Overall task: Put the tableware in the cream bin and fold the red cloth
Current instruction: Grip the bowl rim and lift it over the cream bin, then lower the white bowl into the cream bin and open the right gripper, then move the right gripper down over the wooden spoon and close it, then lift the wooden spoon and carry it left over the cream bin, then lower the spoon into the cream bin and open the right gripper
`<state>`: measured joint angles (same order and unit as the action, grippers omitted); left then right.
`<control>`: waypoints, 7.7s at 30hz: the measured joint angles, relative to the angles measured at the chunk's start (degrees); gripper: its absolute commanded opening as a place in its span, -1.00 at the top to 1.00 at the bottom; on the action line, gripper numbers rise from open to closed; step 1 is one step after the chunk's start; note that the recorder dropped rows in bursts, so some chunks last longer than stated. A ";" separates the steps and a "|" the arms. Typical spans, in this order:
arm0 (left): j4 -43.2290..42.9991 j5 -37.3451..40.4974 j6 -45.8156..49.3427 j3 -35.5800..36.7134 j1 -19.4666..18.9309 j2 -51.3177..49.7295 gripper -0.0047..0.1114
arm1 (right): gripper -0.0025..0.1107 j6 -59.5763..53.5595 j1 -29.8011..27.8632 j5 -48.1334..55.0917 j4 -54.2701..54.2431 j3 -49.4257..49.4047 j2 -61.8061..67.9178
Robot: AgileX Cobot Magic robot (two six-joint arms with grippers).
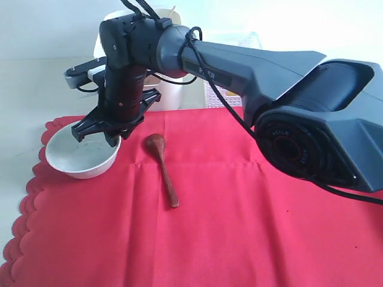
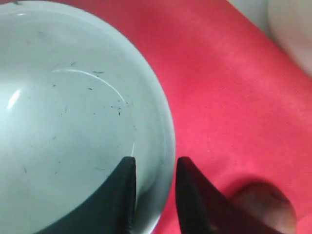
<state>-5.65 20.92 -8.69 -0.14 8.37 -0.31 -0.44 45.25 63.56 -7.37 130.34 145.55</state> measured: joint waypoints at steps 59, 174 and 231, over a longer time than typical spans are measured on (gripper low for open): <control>0.00 0.00 0.00 0.00 0.00 0.00 0.92 | 0.96 5.69 -13.98 -20.26 10.53 0.13 -12.11; 0.00 0.00 0.00 0.00 0.00 0.00 0.92 | 0.96 2.12 -4.33 -10.18 -0.28 -31.43 -13.98; 0.00 0.00 0.00 0.00 0.00 0.00 0.92 | 0.26 -11.96 -6.11 -56.21 2.91 -24.99 -14.20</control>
<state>-5.65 20.92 -8.69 -0.14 8.37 -0.31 -12.40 39.15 7.35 -4.46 105.35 131.34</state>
